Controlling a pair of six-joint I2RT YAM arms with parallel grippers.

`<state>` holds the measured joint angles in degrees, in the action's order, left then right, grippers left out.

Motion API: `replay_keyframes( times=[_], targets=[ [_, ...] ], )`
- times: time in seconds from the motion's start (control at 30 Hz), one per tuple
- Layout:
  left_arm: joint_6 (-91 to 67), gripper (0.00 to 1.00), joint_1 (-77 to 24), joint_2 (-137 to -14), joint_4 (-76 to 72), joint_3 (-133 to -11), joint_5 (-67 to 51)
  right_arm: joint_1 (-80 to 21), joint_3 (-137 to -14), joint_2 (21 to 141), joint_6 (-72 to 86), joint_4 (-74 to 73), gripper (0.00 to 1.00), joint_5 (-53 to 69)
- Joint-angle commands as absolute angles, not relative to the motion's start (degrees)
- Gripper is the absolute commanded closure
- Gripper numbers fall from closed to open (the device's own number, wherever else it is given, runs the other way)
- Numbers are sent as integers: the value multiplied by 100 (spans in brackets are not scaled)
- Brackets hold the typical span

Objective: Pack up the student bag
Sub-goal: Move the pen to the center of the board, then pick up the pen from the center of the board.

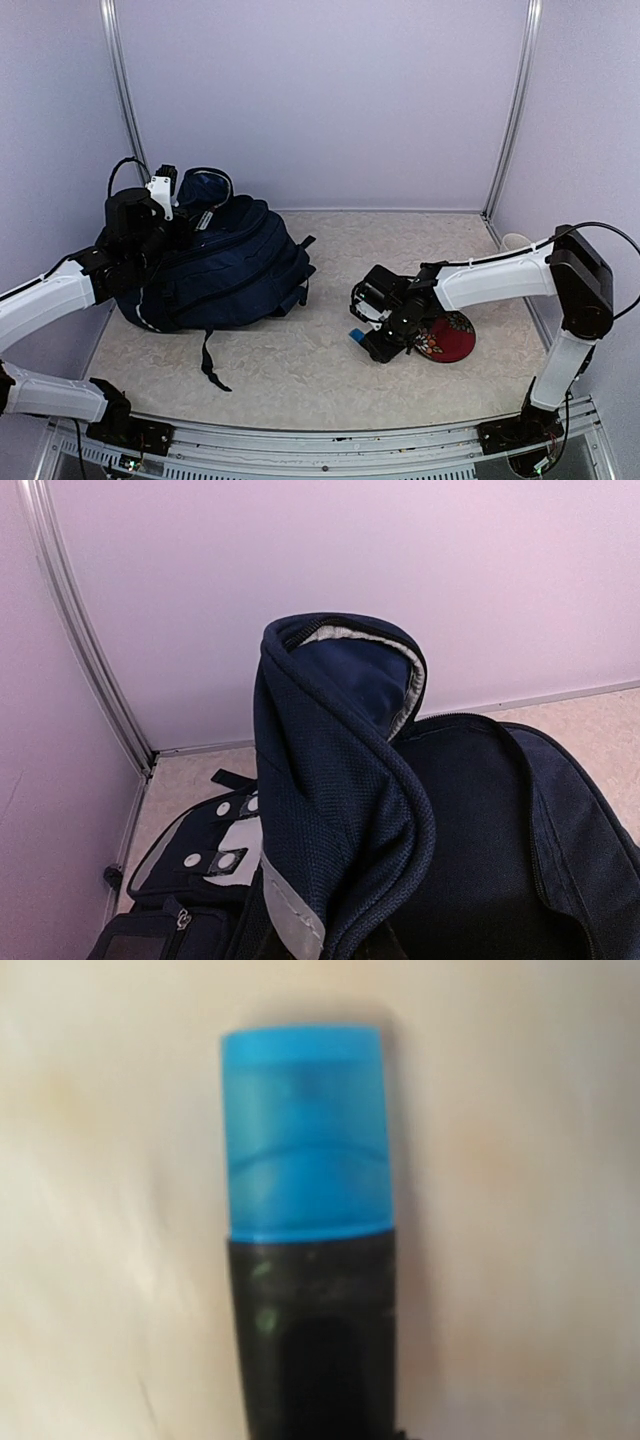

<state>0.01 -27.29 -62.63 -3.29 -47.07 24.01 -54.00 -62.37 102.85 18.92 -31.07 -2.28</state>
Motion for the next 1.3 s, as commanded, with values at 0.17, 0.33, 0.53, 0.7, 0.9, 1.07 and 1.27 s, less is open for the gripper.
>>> replay_keyframes(
  times=[0.17, 0.33, 0.53, 0.7, 0.9, 1.07, 1.27],
  targets=[
    [-138, 100, -2608, -5965, -1295, -5036, 2582, -5452, -6241, 10067, 2409, -4259, 41, 136],
    [-166, 100, -2603, -5981, -1251, -5061, 2483, -5455, -6880, 10682, 2239, -4416, 40, -55],
    [-183, 100, -2618, -5975, -1246, -5071, 2435, -5443, -7208, 11059, 2103, -4482, 48, -60],
    [-181, 100, -2616, -5968, -1245, -5071, 2401, -5445, -7111, 11073, 2118, -4431, 67, 83],
    [-176, 100, -2640, -6024, -1214, -5095, 2307, -5445, -7050, 10749, 2178, -4286, 80, 137],
    [-100, 100, -2705, -6040, -1225, -5104, 2120, -5401, -6904, 10006, 2198, -3864, 84, 321],
    [26, 100, -2982, -6136, -1174, -5194, 1640, -4964, -6285, 8589, 2391, -2627, 91, 849]
  ],
)
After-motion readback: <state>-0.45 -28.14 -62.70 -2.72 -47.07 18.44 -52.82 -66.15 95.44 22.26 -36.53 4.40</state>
